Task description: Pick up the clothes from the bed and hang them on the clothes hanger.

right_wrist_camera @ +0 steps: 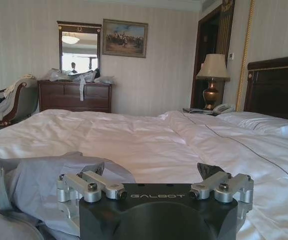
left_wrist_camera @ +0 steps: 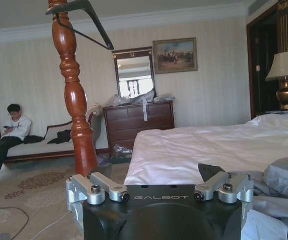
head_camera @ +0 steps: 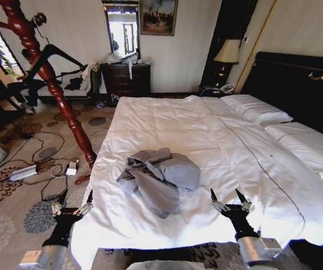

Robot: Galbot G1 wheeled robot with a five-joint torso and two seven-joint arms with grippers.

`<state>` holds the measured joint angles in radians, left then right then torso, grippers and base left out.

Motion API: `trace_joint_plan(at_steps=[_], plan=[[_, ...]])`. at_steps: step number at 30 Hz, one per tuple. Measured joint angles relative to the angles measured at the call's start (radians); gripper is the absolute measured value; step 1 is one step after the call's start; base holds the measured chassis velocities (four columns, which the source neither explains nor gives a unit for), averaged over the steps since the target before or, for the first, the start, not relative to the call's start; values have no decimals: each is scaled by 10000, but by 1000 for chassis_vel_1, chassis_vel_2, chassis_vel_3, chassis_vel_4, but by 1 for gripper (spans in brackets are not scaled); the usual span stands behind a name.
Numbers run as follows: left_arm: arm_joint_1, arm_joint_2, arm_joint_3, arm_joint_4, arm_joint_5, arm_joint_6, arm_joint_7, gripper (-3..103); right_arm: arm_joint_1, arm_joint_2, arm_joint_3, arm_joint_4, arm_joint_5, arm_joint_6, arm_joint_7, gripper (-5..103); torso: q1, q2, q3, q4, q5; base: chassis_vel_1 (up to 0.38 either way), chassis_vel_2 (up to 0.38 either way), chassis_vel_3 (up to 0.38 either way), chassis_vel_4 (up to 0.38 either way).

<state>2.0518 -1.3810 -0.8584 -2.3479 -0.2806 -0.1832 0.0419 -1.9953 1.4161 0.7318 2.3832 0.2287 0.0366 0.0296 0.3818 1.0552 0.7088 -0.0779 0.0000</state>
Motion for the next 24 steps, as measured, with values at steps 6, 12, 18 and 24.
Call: trace_joint_plan(at_steps=[6,12,18,24], plan=[[39,-157,17,53,25,0,6,97,35,-131,-146,34,256,-181,8,100,0,-1,0,0,0,0,0,0,0],[72,-192,-20,100,25,-6,10,97,25,-307,-281,140,812,-430,17,100,0,-1,0,0,0,0,0,0,0],[112,-182,-38,118,33,-8,39,96,80,-956,-480,576,2516,-1229,30,100,0,0,0,0,-1,0,0,0,0],[261,-269,12,231,134,-61,91,96,599,-1991,-215,921,4685,-2107,132,100,0,0,0,-1,1,0,0,0,0]])
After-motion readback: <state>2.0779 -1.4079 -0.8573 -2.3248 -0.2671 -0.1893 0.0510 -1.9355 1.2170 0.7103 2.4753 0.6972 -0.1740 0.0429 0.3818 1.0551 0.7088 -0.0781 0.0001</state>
